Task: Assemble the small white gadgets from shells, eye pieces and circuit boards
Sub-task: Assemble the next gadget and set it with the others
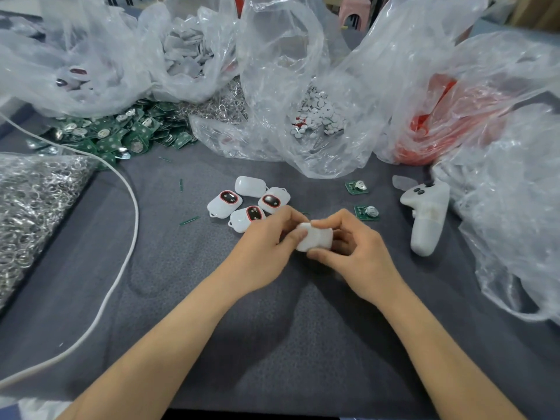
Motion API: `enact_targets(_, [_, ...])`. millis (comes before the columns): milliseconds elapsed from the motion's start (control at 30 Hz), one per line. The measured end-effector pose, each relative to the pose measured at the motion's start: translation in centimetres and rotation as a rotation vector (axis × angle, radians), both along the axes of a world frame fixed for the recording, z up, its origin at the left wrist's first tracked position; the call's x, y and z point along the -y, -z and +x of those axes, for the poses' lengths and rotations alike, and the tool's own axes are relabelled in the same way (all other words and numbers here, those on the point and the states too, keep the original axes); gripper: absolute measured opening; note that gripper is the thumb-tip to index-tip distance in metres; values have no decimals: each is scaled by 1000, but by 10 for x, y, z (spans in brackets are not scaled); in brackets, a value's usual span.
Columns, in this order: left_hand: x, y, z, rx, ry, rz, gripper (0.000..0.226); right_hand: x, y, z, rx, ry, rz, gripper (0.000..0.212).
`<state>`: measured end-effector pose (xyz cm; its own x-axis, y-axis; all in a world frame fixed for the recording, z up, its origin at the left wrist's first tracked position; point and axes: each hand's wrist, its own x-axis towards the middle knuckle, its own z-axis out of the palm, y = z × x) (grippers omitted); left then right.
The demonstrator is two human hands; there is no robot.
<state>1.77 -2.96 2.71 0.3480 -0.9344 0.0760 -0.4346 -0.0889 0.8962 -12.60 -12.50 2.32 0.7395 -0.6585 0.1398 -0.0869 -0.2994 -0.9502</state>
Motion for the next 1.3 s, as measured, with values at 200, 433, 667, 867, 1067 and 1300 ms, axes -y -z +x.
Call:
enact_targets(200, [5,-3,0,-493,-19,-15,12,1,-1,17,105,105,141,16])
enact_targets(433, [5,-1,4,-567,-11,-33,9,0,5,20,82,176,155,17])
enact_targets(667, [5,1,3,-562,-2,-55,8,1,1,17,142,126,214,19])
enact_targets(867, [9,-1,-1,-587,-28,-87,12,-3,0,16,204,119,246,20])
enact_targets(1067, [10,-2,-2,-719,-79,-101,17,-5,4,19,178,240,39,39])
enact_targets(1300, [10,-3,0,-1119,-84,-109,24,-7,4,19,73,289,-394,51])
